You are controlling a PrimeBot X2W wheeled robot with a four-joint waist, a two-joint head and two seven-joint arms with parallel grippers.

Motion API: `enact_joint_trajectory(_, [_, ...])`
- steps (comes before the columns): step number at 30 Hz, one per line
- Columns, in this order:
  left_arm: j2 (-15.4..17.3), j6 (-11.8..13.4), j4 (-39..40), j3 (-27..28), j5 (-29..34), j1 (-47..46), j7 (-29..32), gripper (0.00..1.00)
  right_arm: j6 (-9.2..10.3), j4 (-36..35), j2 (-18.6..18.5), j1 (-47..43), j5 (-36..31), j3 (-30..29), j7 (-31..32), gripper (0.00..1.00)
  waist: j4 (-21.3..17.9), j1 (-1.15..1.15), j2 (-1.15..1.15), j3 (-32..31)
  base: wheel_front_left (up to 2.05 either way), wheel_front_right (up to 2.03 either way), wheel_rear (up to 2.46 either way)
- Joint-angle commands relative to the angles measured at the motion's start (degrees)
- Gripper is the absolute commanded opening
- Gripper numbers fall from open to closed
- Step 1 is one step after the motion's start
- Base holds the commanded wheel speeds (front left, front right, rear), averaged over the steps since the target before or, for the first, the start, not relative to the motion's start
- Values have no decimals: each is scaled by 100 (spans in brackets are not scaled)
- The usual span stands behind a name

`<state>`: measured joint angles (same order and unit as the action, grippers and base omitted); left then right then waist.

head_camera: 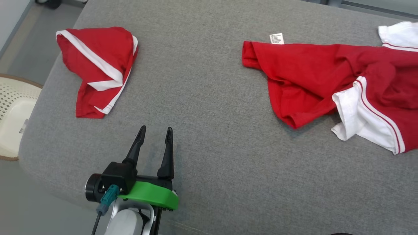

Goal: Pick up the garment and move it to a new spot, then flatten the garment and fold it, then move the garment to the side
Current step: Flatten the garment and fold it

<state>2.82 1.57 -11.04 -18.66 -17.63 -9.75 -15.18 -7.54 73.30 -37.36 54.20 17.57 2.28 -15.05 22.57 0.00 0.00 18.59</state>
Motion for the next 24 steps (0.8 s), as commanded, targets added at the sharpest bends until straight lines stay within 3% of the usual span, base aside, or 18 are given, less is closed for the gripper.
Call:
enact_joint_trajectory(1, [15, -25, -42, 26, 48, -54, 3, 100, 9, -275, 216, -228, -298, -303, -15, 100, -272, 0, 0, -167, 0, 0, 0])
enact_joint_trajectory(5, [15, -63, -115, 91, 94, 32, 3, 100, 9, -1089, 789, -703, -876, -837, -16, 100, -511, 0, 0, -374, 0, 0, 0])
enact_joint_trajectory(8, [16, -107, -179, 138, 135, 116, 3, 100, 9, -1728, 1364, -1106, -1176, -862, -16, 100, -693, 0, 0, -553, 0, 0, 0])
enact_joint_trajectory(12, [16, -177, -215, 155, 148, 175, 2, 100, 10, -2306, 1994, -1599, -1175, -553, -16, 100, -890, 0, 0, -752, 0, 0, 0])
enact_joint_trajectory(19, [16, -249, -288, 86, 167, 242, 3, 100, 9, -2842, 2551, -2231, -785, 294, -16, 100, -1122, 0, 0, -948, 0, 0, 0])
enact_joint_trajectory(24, [17, -261, -353, 32, 139, 325, 3, 100, 9, -3063, 2739, -2650, -468, 998, -16, 100, -1160, 0, 0, -1033, 0, 0, 0])
